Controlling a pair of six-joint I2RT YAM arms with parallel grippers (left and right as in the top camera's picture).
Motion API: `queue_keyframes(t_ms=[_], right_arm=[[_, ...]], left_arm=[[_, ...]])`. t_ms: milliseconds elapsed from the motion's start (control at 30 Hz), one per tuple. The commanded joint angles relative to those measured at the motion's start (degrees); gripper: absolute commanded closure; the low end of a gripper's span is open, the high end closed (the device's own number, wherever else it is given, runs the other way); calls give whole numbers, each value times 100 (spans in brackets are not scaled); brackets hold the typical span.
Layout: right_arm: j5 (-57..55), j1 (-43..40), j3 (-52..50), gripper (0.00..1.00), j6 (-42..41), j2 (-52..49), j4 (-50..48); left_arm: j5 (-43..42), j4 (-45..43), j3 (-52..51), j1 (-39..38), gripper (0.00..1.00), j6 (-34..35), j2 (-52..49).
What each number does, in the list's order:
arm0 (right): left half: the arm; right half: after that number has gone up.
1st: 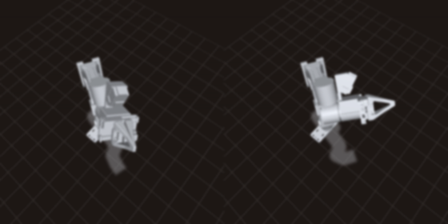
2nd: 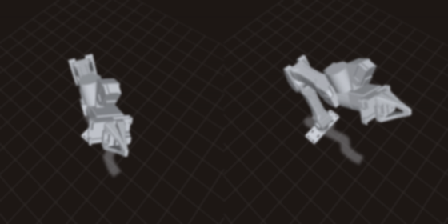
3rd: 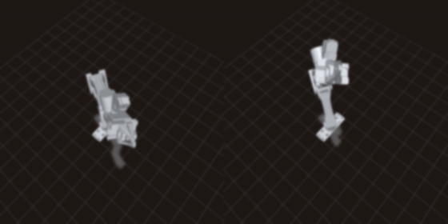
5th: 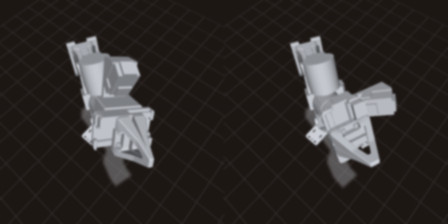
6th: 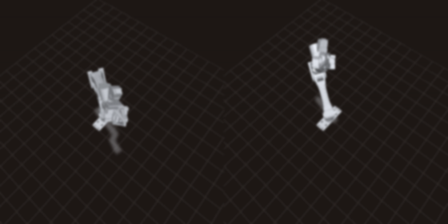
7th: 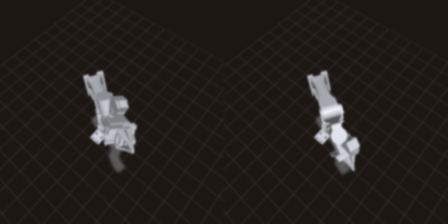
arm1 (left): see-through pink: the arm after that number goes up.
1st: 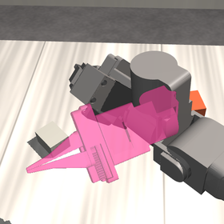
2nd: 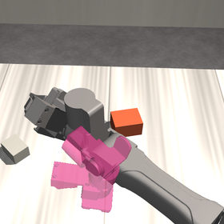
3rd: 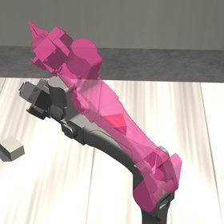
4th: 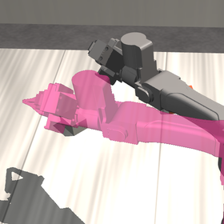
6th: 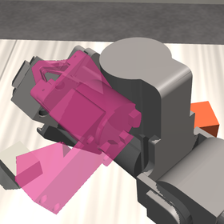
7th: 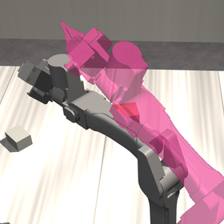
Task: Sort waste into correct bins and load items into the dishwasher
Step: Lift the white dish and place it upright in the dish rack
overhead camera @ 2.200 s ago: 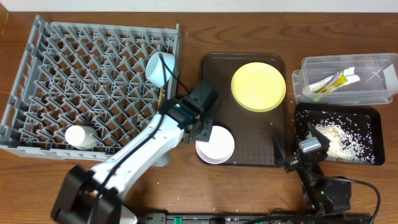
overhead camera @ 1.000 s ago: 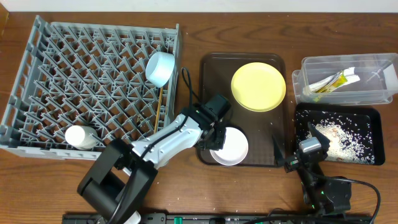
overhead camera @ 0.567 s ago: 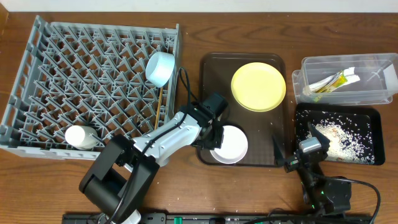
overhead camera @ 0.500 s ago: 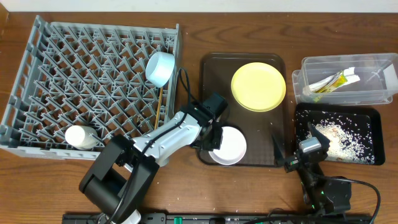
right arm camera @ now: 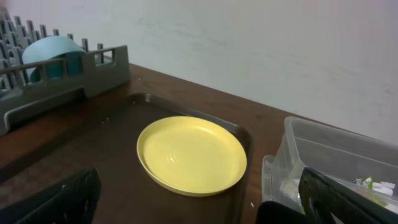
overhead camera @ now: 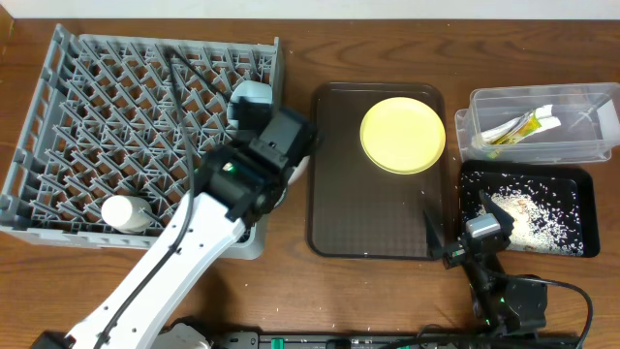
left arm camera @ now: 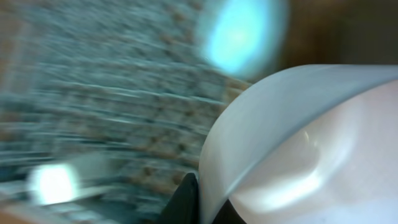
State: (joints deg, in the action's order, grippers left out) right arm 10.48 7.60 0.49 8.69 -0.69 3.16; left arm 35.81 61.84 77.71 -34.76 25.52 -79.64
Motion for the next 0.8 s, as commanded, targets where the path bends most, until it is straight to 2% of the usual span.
queue_keyframes(t_ms=[0, 133, 400, 633, 767], right_arm=[[7, 9, -17, 1, 81, 31, 9], [9, 9, -17, 1, 81, 31, 7], [7, 9, -17, 1, 81, 31, 7], [7, 9, -17, 1, 81, 31, 7], [9, 9, -17, 1, 81, 31, 9]], left_arm=[[2411, 262, -24, 120, 93, -13, -125], [3060, 501, -72, 306, 92, -9, -367], [3528, 667, -101, 522, 92, 83, -1582], [3836, 1222, -101, 522, 93, 866, -2492], [3681, 1357, -101, 522, 92, 1086, -2680]])
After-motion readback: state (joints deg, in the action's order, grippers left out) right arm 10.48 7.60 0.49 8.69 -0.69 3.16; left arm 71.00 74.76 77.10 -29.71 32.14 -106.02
